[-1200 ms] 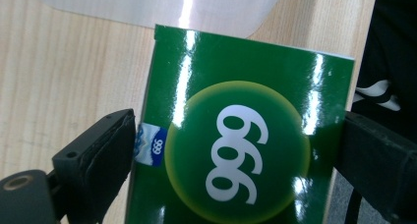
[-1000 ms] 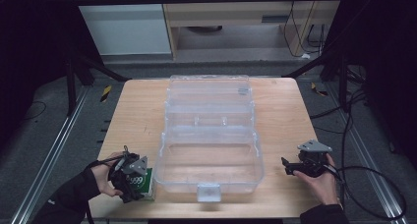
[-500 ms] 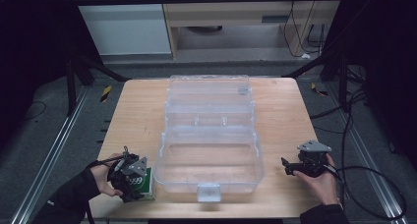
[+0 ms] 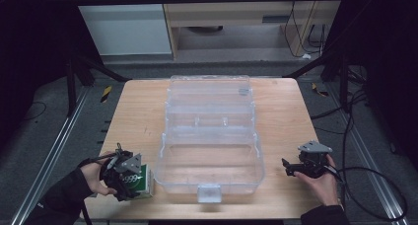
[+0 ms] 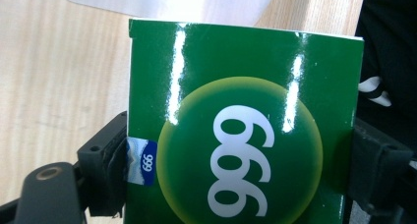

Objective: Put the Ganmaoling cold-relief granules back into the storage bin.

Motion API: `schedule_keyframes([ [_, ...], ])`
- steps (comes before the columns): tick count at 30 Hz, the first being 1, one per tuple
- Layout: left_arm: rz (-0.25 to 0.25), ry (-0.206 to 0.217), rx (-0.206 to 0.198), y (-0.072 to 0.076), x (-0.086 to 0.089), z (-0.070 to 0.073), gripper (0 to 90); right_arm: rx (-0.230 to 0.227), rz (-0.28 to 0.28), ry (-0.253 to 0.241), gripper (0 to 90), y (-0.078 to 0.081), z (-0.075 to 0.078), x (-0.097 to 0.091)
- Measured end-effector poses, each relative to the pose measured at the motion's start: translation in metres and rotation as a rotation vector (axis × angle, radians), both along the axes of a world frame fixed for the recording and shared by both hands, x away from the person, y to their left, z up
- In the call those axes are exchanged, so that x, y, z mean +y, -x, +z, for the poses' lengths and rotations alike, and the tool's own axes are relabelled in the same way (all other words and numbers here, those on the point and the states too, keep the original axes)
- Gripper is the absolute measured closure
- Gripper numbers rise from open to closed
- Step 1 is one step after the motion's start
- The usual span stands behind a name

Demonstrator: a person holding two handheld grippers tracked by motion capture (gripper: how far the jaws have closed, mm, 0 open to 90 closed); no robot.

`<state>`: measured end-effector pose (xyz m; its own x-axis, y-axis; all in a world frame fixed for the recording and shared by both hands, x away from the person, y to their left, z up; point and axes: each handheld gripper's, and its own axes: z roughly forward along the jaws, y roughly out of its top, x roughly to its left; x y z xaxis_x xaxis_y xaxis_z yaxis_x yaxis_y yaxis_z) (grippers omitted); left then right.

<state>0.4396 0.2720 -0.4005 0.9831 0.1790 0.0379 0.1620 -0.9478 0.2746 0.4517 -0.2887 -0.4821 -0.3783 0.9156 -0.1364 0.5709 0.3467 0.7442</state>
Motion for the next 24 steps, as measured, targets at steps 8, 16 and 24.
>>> schedule_keyframes([
  [8, 0.014, 0.011, -0.038, 0.000, 0.003, 0.029, 14.0, 0.001, 0.003, -0.001, 1.9, 0.000, 0.000, 0.000],
  [16, 0.019, 0.034, -0.092, 0.003, 0.001, 0.069, 14.1, 0.001, 0.002, -0.001, 1.9, 0.000, 0.000, 0.000],
  [24, 0.026, 0.037, -0.099, -0.001, -0.005, 0.082, 14.1, 0.001, 0.001, -0.001, 1.9, 0.000, 0.001, 0.000],
])
